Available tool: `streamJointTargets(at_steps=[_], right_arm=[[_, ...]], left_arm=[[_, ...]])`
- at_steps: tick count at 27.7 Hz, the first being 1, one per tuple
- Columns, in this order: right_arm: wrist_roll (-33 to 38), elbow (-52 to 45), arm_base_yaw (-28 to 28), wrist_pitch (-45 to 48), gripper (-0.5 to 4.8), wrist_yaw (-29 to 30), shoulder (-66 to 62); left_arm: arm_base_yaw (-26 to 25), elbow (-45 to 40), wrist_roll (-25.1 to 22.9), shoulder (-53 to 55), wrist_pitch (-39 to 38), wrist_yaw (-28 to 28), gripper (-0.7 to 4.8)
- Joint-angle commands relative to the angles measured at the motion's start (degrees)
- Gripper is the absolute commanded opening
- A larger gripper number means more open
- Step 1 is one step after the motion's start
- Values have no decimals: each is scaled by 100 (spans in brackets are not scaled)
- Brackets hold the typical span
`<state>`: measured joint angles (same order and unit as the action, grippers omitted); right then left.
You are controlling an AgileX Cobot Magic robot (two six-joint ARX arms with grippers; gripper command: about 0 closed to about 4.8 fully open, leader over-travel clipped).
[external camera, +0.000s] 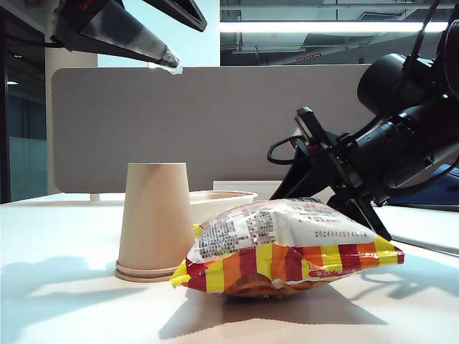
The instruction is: Pick up a bag of chips and put them in the box.
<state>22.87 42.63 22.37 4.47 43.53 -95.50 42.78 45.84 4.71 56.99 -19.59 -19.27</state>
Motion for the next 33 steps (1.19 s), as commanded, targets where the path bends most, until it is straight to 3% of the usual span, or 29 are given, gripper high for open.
streamJointTargets(at_steps=[1, 4, 14, 22, 33], right_arm=[[-52, -11, -44, 59, 193, -146, 0], [-42, -9, -131, 72, 138, -144, 2], [9, -9, -387, 210, 138, 4, 2], [708, 2, -498, 1086, 138, 201, 7], [850, 691, -518, 1121, 131, 122, 7]], left_arm=[[4, 33, -22, -15, -4, -4, 257], [4, 33, -22, -15, -4, -2, 257], [4, 33, -26, -15, -4, 0, 257], [4, 33, -46, -15, -2, 17, 257], [4, 33, -151, -15, -2, 66, 257]])
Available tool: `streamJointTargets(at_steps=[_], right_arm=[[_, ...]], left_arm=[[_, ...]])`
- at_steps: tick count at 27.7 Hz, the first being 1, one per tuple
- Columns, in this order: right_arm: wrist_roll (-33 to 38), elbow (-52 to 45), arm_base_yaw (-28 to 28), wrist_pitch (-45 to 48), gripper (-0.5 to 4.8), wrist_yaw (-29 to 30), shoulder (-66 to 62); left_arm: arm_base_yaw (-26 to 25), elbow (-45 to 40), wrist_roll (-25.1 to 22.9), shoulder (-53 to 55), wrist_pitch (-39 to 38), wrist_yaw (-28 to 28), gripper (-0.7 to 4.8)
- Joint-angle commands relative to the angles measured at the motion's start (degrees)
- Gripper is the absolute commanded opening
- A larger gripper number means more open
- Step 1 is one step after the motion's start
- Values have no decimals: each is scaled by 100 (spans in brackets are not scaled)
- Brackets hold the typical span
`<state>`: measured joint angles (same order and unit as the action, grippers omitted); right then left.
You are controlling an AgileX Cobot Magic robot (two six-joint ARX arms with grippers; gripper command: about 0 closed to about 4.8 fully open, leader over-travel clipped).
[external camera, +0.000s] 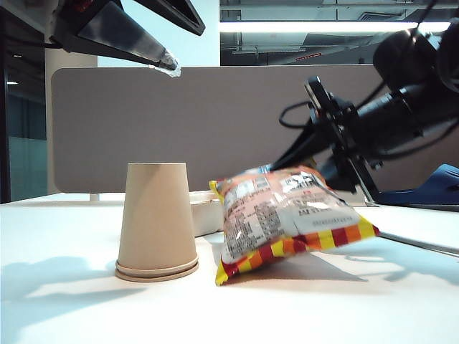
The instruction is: Pick up a bag of chips and put them in the box.
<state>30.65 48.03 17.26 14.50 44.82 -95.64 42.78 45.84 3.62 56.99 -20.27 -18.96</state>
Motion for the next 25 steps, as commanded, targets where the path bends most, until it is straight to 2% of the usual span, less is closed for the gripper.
streamJointTargets(at_steps=[1, 15, 21, 25], right_arm=[[74, 219, -7, 114, 124, -11, 20], [293, 809, -9, 76, 116, -157, 20], [452, 1158, -4, 214, 116, -796, 20], [1064, 1200, 22, 791, 116, -1314, 20]], left_arm=[[4, 33, -46, -15, 66, 35, 257], [4, 33, -175, -15, 66, 289, 257], [4, 33, -227, -15, 68, 599, 257], [4, 33, -273, -15, 79, 634, 257]])
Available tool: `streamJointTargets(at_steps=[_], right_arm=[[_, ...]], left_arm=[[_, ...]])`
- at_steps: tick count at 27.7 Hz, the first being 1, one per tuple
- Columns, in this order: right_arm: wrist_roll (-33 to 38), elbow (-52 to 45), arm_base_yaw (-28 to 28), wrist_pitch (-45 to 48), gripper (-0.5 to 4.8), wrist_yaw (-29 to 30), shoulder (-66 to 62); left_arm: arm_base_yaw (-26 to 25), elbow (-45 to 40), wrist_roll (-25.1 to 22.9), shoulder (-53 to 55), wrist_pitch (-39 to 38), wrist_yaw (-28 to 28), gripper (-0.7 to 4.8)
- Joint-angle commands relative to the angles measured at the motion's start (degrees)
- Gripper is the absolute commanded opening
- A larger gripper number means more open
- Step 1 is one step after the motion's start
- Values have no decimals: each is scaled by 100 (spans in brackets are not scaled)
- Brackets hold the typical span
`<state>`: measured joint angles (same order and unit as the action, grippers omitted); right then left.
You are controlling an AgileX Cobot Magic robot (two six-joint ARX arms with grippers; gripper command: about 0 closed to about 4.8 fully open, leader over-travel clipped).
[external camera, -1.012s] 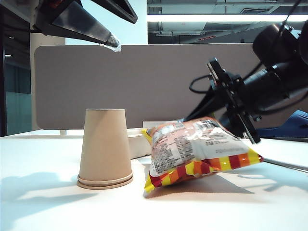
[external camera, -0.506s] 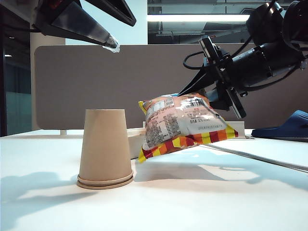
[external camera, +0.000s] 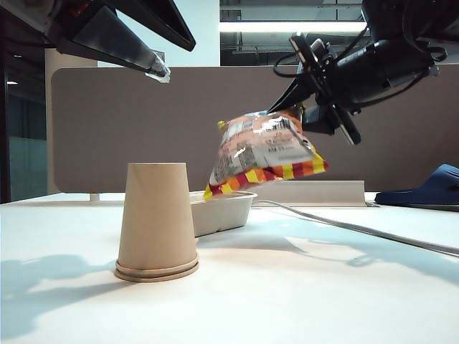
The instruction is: Pick up a bag of chips and put them in the box.
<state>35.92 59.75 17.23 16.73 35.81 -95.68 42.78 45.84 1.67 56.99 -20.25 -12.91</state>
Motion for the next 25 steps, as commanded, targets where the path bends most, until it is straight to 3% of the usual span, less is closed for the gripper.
streamJointTargets(at_steps=[1, 9, 15, 25], right_arm=[[708, 28, 26, 719, 116, -522, 22], [1403, 28, 321, 1248, 116, -1604, 20], [1759, 26, 916, 1266, 116, -2951, 17], [2142, 26, 1770, 1161, 116, -4981, -57]], left_arm=[[4, 33, -92, -17, 81, 28, 257], [4, 35, -240, -17, 105, 107, 257], [4, 35, -280, -87, 70, 1095, 256], [4, 35, -479, -560, -225, 2109, 256]])
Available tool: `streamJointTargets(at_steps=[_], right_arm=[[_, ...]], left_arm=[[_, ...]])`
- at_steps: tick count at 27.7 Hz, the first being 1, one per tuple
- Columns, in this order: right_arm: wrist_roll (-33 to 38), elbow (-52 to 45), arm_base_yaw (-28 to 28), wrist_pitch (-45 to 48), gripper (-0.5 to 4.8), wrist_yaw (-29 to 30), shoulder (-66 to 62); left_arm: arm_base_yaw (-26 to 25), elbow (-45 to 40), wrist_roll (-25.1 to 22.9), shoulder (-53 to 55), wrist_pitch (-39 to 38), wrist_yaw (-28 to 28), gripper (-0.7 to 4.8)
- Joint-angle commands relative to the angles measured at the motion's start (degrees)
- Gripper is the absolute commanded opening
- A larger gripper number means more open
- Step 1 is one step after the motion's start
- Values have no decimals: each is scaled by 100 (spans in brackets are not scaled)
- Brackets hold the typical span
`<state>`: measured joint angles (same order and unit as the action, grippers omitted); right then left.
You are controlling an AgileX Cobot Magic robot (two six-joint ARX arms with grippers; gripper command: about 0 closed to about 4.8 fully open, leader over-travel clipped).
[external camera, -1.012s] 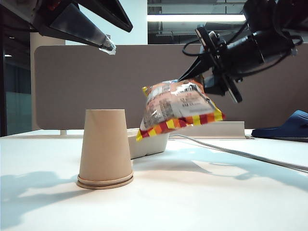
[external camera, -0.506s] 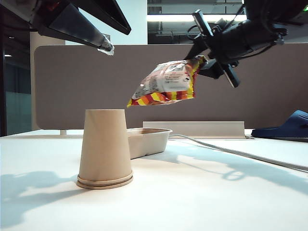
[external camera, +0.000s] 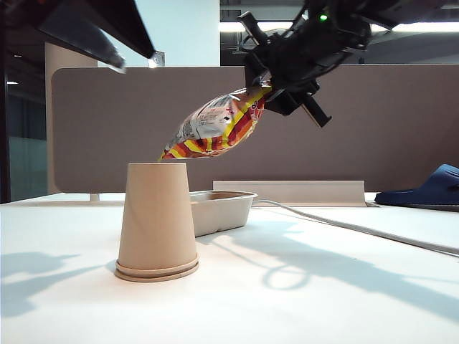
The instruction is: Pick up a bag of chips and put them in the box.
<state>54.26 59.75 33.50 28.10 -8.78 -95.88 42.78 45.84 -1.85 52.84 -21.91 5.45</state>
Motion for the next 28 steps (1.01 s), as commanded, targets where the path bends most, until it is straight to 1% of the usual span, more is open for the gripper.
streamJointTargets(at_steps=[1, 6, 9, 15, 20, 28], right_arm=[[361, 26, 199, 2, 116, -603, -61], [520, 26, 365, 35, 116, -691, -286], [876, 26, 382, 138, 116, -579, -472], [1353, 28, 380, 452, 116, -426, -815], [1617, 28, 382, 557, 116, -391, -977], [1799, 31, 404, 575, 116, -420, -1102]], left_arm=[[2, 35, -136, -197, -74, 341, 256], [4, 35, -155, -400, -282, 396, 256], [2, 35, -221, -428, -452, 398, 256], [4, 35, -240, -428, -695, 398, 256], [4, 35, -247, -428, -804, 398, 256], [4, 35, -249, -428, -807, 396, 256]])
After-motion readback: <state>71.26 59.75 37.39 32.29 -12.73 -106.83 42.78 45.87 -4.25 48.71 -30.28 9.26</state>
